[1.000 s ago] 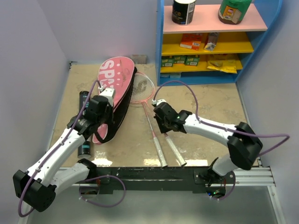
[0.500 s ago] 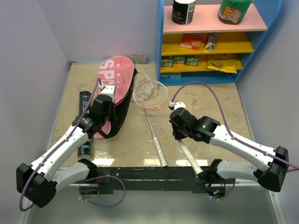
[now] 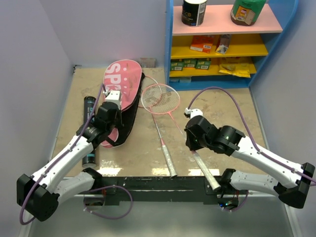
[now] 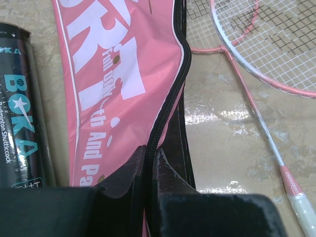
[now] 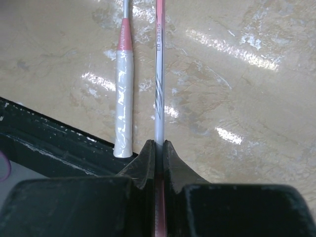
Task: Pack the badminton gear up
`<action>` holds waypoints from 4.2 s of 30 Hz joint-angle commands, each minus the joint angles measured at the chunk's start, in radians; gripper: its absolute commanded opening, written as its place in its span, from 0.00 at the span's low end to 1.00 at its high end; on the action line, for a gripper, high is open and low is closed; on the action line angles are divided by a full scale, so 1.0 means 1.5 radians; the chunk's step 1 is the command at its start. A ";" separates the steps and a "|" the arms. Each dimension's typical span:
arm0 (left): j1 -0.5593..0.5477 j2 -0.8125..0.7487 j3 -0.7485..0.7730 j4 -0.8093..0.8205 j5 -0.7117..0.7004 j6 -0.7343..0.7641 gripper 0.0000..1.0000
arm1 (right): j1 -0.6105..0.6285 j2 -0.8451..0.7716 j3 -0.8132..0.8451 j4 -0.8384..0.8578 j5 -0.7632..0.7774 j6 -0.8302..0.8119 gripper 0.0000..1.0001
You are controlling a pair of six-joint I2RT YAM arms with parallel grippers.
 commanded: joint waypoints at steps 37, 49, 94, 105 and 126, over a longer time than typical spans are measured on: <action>-0.145 -0.228 -0.237 0.077 -0.058 -0.216 0.00 | 0.047 0.418 0.143 0.385 -0.016 0.036 0.00; -0.207 -0.218 -0.307 0.190 -0.079 -0.242 0.00 | -0.020 0.548 0.172 0.616 -0.074 0.070 0.00; -0.225 -0.193 -0.333 0.272 -0.126 -0.212 0.00 | 0.008 0.382 -0.112 0.579 -0.302 0.033 0.55; -0.227 -0.198 -0.339 0.272 -0.122 -0.215 0.00 | 0.038 0.430 -0.127 0.596 -0.265 0.061 0.50; -0.284 -0.187 -0.389 0.337 -0.141 -0.240 0.00 | 0.052 0.423 -0.038 0.554 -0.222 0.072 0.02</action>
